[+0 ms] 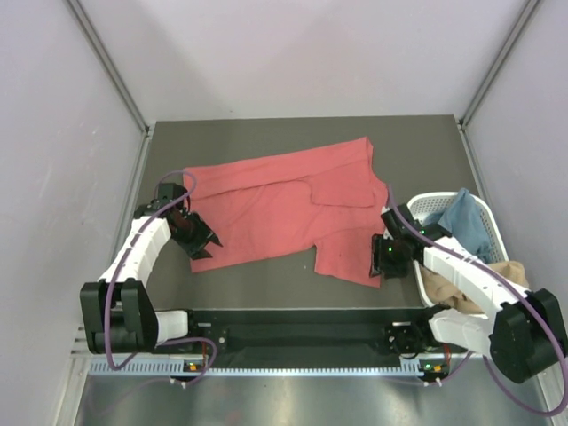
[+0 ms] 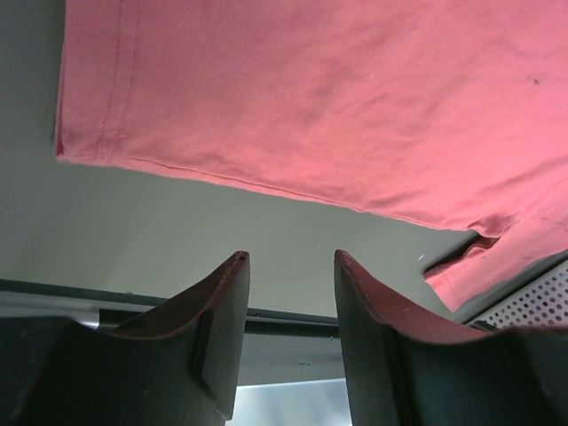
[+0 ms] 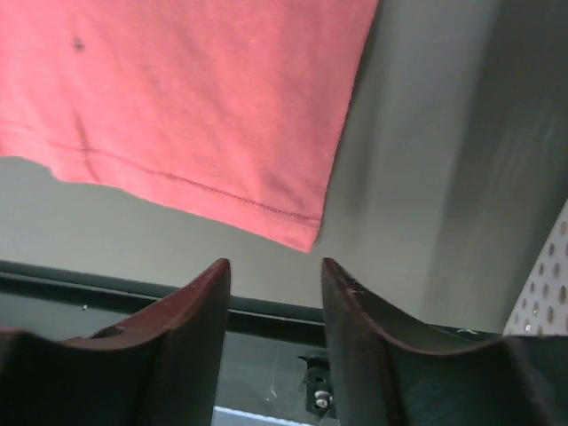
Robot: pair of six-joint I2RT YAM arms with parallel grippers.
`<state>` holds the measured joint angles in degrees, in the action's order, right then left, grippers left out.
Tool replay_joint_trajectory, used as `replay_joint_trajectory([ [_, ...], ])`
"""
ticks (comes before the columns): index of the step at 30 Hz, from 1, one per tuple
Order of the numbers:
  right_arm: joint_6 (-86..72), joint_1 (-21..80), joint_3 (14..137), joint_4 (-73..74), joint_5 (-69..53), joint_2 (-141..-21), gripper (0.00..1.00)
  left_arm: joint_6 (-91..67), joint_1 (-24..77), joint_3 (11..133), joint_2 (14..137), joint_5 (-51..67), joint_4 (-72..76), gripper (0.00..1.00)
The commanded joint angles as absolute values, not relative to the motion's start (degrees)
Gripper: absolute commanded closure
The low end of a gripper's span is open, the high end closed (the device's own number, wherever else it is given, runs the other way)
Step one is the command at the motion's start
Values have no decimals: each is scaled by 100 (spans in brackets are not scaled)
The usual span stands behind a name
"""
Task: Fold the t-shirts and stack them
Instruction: Fold the tshirt
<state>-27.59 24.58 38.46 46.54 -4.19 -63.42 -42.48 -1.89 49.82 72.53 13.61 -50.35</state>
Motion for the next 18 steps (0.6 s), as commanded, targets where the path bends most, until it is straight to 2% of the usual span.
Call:
replay_joint_trajectory([
  [1,-3067,2461,3727,4096,-281,-6565,57,-4500,-220,5080,7339,1258,-5159,52],
  [9,-3410,2470,3560,3964,-272,-7013,62,-4193,-220,5238,7558,993,-5247,54],
  [18,-3437,2478,3516,3955,-246,-7321,63,-4034,-237,5142,7682,1002,-5098,55],
])
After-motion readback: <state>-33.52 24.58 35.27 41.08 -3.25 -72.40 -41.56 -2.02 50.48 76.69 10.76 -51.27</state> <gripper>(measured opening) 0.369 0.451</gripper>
